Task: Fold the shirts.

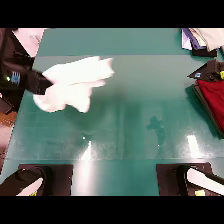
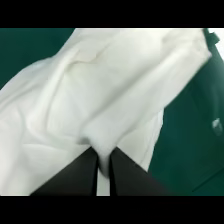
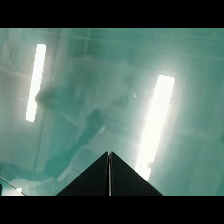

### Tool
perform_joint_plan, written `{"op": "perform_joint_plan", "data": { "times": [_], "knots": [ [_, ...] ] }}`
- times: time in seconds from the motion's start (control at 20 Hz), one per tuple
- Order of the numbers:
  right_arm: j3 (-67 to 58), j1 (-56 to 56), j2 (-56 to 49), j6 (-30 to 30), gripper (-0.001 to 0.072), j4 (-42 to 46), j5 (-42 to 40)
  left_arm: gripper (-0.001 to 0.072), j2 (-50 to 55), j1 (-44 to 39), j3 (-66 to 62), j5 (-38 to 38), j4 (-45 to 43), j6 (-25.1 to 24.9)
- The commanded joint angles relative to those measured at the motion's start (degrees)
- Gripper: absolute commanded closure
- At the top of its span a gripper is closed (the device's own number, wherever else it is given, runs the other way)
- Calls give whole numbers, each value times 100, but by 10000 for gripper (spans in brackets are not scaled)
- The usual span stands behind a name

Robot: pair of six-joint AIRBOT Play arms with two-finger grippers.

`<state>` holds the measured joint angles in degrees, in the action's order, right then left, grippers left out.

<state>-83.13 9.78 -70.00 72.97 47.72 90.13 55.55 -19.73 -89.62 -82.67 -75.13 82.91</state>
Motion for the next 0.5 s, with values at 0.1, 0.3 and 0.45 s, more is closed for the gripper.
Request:
{"op": "perform_joint_plan", "data": {
  "times": [0.1, 0.3, 0.45],
  "knots": [
    [-2, -2, 4, 116, 690, -22, -15, 684, 1329, -997, -1167, 332, 999, -850],
    [-2, -2, 4, 116, 690, -17, -20, 684, 2855, -1027, -1167, 955, 1176, -1182],
    [-2, -2, 2, 114, 690, -9, -85, 394, 3585, -940, -1169, 1674, 1128, -988]
  ]
}}
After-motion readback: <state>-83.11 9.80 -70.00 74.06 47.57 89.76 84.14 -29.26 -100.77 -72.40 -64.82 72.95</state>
